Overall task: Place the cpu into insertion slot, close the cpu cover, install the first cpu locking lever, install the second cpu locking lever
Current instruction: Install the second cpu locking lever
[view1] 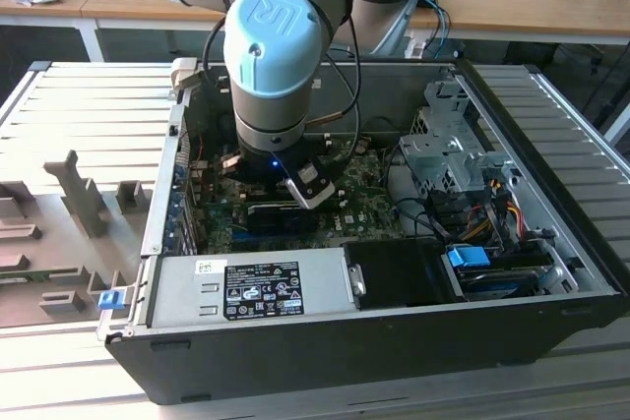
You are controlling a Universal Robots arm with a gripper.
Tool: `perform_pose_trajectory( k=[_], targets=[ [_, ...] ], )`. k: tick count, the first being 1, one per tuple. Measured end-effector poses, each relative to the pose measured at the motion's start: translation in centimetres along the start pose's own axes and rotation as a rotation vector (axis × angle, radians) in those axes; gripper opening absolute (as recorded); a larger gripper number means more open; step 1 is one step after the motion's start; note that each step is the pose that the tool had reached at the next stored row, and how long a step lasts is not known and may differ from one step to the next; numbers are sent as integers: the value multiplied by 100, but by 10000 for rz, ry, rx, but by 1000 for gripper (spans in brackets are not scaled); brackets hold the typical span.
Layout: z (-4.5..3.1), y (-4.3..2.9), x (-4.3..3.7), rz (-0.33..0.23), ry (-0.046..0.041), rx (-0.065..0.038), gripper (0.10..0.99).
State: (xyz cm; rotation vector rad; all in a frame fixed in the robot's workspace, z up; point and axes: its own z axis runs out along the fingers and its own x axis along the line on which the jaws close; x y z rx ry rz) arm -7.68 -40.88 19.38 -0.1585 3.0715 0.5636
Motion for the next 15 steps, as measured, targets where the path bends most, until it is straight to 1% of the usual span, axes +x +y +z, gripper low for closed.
perform_pose_trajectory(
  k=[2,8,12,15],
  targets=[
    [-28,11,-1,1,-1,-3,106],
    [-216,83,-7,1,0,1,106],
    [-292,112,-10,1,1,2,106],
    [-303,116,-11,1,-1,-1,106]
  ],
)
